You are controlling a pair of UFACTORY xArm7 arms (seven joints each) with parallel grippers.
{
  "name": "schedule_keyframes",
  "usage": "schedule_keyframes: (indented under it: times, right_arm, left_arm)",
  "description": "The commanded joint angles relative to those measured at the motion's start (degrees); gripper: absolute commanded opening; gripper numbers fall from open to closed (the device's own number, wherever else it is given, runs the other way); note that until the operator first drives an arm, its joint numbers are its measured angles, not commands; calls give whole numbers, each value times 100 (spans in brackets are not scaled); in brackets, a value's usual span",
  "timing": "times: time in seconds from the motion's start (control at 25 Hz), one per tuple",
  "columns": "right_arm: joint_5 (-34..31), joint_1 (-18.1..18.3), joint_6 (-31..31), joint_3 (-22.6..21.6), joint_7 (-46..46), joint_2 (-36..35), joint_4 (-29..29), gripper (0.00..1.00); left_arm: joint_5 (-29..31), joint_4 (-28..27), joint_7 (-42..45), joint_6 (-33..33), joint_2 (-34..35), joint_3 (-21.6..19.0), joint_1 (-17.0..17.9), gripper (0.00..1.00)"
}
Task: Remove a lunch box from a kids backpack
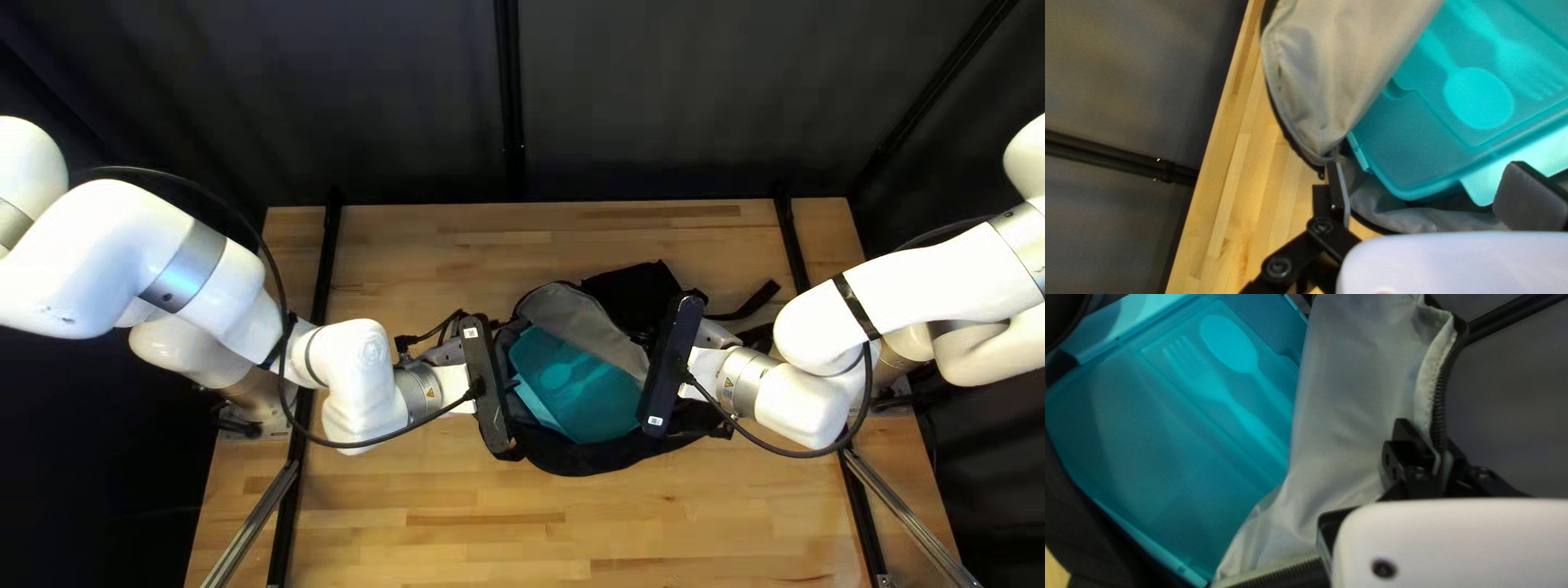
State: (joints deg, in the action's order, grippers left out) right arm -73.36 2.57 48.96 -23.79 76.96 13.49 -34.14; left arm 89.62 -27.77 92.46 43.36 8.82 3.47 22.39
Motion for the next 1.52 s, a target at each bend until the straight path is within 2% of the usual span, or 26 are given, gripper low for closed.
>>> schedule_keyframes:
  times: [0.04,0.44,0.96,1.2,1.4,1.52]
  right_arm:
    - [-86,29,-19,3,83,-118,-53,0]
    - [-57,28,-28,14,75,-67,-34,0]
    - [-59,11,-1,-13,50,-86,-77,0]
    - [-52,-5,4,-25,35,-61,-58,0]
    - [-60,3,-26,-13,36,-77,-62,0]
    - [-70,12,-45,-3,31,-97,-82,0]
  left_arm:
    - [133,-82,414,-12,-330,-58,59,100]
    - [148,-340,835,-32,-867,-142,147,100]
    - [94,-356,724,-61,-896,-104,109,100]
    - [53,-497,361,-107,-964,-47,52,100]
    - [-354,-871,-337,-96,-1332,-77,72,100]
    - [-799,-1165,-904,-10,-1634,-148,118,100]
